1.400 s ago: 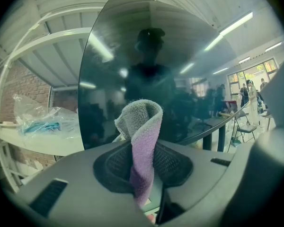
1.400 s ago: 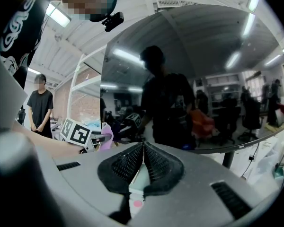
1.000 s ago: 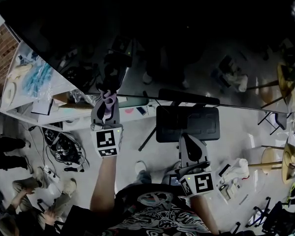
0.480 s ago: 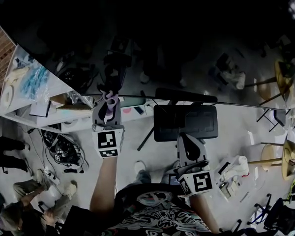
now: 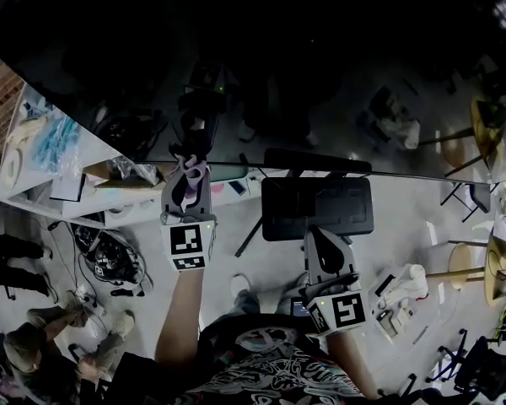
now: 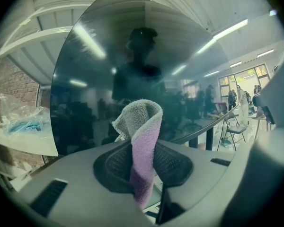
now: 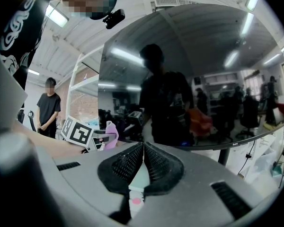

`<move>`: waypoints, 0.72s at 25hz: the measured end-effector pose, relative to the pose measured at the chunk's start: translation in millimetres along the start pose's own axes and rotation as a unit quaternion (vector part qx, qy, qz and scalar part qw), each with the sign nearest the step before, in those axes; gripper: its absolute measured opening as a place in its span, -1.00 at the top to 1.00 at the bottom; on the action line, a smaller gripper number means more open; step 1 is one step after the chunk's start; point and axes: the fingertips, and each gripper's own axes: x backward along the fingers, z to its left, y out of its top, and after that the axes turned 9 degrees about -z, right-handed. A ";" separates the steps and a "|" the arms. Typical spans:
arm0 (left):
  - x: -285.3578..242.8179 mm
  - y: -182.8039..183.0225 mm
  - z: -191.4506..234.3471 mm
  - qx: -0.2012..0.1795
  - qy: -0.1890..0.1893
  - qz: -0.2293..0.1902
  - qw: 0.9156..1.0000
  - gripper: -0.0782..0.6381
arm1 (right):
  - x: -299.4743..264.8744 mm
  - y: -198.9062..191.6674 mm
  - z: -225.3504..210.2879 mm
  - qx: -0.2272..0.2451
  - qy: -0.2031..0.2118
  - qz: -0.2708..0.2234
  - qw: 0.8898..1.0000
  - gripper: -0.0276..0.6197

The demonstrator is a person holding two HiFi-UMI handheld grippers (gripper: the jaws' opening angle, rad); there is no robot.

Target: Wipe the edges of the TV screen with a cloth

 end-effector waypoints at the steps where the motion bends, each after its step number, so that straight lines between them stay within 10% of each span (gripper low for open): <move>1: -0.6 0.0 -2.6 -0.001 -0.002 0.000 1.000 0.49 | 0.6 -0.6 -1.1 0.000 0.000 0.001 1.000 0.82; 18: -9.8 5.1 -38.7 0.000 -0.020 0.002 1.000 0.49 | 17.4 0.5 -25.8 -0.007 -0.012 0.001 1.000 0.82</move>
